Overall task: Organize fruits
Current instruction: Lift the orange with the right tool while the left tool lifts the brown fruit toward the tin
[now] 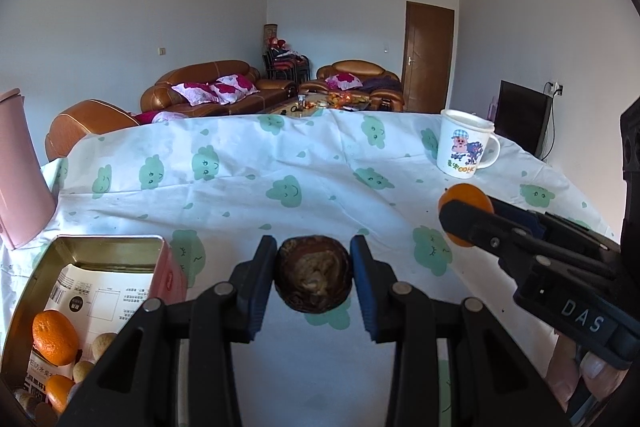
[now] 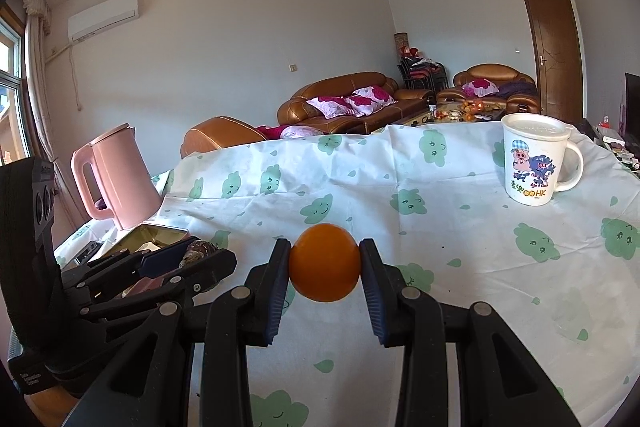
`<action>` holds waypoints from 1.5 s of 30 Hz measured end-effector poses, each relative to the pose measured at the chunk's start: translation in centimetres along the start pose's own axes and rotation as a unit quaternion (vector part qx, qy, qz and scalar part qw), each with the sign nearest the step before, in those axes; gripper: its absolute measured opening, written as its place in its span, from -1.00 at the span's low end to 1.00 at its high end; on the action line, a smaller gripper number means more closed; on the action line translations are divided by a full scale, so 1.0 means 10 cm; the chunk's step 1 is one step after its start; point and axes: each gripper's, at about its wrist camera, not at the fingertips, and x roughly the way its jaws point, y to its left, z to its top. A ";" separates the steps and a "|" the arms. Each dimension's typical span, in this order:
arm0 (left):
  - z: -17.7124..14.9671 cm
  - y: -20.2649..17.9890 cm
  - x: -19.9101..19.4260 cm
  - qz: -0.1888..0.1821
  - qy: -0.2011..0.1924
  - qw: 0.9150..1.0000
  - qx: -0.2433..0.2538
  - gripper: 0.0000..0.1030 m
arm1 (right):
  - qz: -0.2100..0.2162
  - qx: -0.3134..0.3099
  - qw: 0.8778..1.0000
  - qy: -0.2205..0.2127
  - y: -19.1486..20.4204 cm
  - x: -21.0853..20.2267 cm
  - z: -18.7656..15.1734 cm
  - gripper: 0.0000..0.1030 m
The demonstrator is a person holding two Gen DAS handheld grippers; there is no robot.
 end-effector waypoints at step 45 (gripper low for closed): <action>-0.09 -0.07 -0.48 0.049 -0.118 0.992 0.013 -0.24 | -0.013 -0.069 0.992 -0.103 0.27 -0.41 -0.05 -0.28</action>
